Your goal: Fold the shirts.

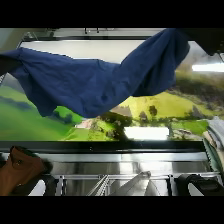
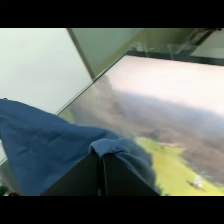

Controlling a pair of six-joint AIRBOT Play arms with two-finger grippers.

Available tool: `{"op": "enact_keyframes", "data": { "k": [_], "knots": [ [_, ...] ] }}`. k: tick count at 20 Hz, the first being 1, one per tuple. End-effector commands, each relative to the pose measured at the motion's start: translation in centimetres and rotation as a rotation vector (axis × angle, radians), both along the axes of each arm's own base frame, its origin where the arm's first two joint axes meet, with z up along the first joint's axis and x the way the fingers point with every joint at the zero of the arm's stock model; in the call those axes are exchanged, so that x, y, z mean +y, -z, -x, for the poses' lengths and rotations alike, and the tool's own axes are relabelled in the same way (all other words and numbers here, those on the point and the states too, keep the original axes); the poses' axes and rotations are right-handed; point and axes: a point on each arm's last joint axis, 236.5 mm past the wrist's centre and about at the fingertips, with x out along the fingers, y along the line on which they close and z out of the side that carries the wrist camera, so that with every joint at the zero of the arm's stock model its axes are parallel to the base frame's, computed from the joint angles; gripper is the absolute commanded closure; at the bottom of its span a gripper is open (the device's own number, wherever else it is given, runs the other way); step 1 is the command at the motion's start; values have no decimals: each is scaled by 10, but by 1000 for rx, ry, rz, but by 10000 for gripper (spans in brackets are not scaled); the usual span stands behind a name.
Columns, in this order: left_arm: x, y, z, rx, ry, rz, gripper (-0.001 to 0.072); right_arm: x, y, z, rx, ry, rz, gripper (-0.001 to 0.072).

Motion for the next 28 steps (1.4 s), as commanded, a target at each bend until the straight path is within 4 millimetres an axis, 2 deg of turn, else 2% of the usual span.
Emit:
{"op": "enact_keyframes", "data": {
  "k": [1, 3, 4, 7, 9, 11, 12, 13, 14, 15, 16, 17, 18, 20, 22, 25, 27, 28],
  "knots": [
    [-6, 7, -12, 69, 44, 28, 682, -17, 26, -24, 63, 93, 61, 692],
    [-15, 60, -35, 235, 92, 69, 682, -16, 75, -63, 194, 88, 71, 692],
    [-20, 95, -44, 334, 117, 82, 682, -16, 103, -82, 266, 87, 76, 691],
    [-27, 195, -66, 609, 137, 143, 682, -16, 208, -137, 501, 95, 87, 691],
    [-26, 256, -74, 770, 128, 181, 681, -16, 279, -157, 649, 97, 91, 691],
    [-26, 301, -77, 871, 151, 198, 678, -21, 344, -174, 757, 131, 92, 691],
    [-25, 318, -81, 904, 155, 206, 556, -24, 365, -181, 782, 157, 91, 691],
    [-24, 330, -86, 923, 159, 209, 368, -30, 379, -190, 789, 191, 90, 691],
    [-20, 335, -96, 923, 153, 212, 261, -35, 385, -196, 782, 221, 88, 691],
    [-15, 335, -106, 912, 153, 213, 48, -41, 383, -202, 752, 236, 97, 684],
    [-9, 331, -118, 888, 151, 210, -1, -46, 377, -205, 727, 238, 102, 537],
    [-1, 323, -128, 860, 146, 209, 0, -54, 366, -208, 711, 244, 96, 246],
    [9, 314, -136, 844, 133, 212, -1, -60, 356, -207, 709, 236, 89, 171],
    [23, 295, -134, 857, 132, 225, 0, -73, 343, -189, 765, 199, 62, 172],
    [27, 291, -113, 910, 149, 227, 0, -75, 346, -156, 878, 105, 53, 179],
    [41, 326, -56, 1034, 94, 88, 1, -61, 377, -109, 1028, 5, 53, 187],
    [45, 349, -16, 1098, 50, 33, 1, -37, 402, -77, 1089, -72, 45, 188],
    [43, 358, -3, 1108, 29, 29, 1, -21, 412, -66, 1091, -99, 28, 188]
  ]
}}
